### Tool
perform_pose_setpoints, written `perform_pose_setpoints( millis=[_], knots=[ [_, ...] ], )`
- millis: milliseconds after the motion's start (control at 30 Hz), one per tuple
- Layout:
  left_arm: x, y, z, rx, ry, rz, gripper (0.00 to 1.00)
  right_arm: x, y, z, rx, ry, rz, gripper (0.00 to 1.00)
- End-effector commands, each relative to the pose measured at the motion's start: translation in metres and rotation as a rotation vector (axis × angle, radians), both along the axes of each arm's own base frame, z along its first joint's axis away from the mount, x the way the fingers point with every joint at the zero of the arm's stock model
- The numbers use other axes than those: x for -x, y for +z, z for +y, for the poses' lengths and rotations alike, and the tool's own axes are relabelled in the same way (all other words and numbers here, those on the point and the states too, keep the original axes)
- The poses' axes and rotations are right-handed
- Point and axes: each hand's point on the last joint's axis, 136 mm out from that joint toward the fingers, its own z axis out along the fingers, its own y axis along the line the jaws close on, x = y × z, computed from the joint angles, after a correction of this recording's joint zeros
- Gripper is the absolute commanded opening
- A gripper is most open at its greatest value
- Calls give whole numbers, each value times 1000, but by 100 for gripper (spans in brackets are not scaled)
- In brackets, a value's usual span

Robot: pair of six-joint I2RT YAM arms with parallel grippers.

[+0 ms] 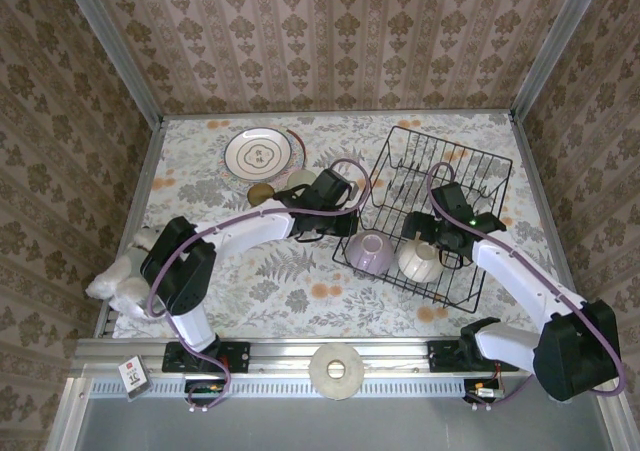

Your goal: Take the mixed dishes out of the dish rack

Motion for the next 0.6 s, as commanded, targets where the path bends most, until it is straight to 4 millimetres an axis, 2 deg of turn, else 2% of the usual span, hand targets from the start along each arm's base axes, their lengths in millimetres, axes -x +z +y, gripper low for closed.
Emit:
perform_pose_setpoints(
  millis=[0,267,467,567],
  knots=[
    [-9,-17,12,-50,123,-4,0,2,8,-4,42,4,12,100],
    [-23,-14,36,-70,287,-46,0,5,8,-7,74,9,45,100],
    [-18,-14,40,-66,280,-37,0,12,0,-5,60,14,86,100],
    [-14,-16,34,-46,246,-23,0,14,-8,1,35,33,99,100]
  ],
)
